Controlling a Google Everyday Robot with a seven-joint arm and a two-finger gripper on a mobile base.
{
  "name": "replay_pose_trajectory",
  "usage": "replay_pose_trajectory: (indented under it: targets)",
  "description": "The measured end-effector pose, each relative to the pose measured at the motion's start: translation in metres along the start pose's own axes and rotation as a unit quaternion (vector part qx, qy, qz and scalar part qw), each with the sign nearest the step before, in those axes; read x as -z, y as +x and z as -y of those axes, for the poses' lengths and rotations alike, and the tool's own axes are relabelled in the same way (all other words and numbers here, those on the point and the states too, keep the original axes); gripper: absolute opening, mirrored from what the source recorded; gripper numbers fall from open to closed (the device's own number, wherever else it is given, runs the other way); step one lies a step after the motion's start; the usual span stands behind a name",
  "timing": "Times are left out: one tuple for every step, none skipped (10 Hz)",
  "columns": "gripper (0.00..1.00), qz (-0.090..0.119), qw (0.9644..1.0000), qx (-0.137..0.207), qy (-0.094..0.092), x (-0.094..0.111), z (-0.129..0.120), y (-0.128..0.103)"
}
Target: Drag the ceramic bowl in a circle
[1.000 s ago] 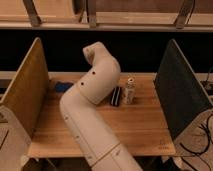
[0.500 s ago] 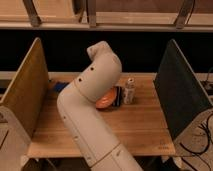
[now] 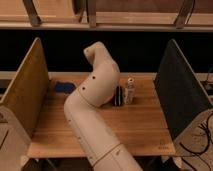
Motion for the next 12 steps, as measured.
replay_pose_trajectory:
  targets:
    - [0.00, -0.013, 0.9999, 0.006, 0.009, 0.003, 0.009, 0.014]
    - [0.00, -0.028, 0.9992, 0.017, 0.023, 0.008, 0.022, 0.027]
    - [0.00, -0.039, 0.9982, 0.030, 0.035, 0.017, 0.033, 0.036]
    - [0.00, -0.044, 0.9973, 0.037, 0.045, 0.022, 0.040, 0.037]
    - [0.00, -0.048, 0.9965, 0.039, 0.056, 0.031, 0.043, 0.032]
    - [0.00, -0.047, 0.9964, 0.036, 0.061, 0.037, 0.041, 0.023]
    - [0.00, -0.042, 0.9966, 0.033, 0.062, 0.039, 0.037, 0.014]
    - [0.00, -0.028, 0.9975, 0.024, 0.061, 0.039, 0.029, -0.006]
    - [0.00, -0.019, 0.9979, 0.020, 0.058, 0.036, 0.024, -0.015]
    - [0.00, -0.005, 0.9984, 0.012, 0.056, 0.031, 0.016, -0.029]
    - [0.00, 0.010, 0.9985, 0.004, 0.053, 0.022, 0.010, -0.040]
    - [0.00, 0.022, 0.9985, -0.005, 0.049, 0.010, 0.001, -0.048]
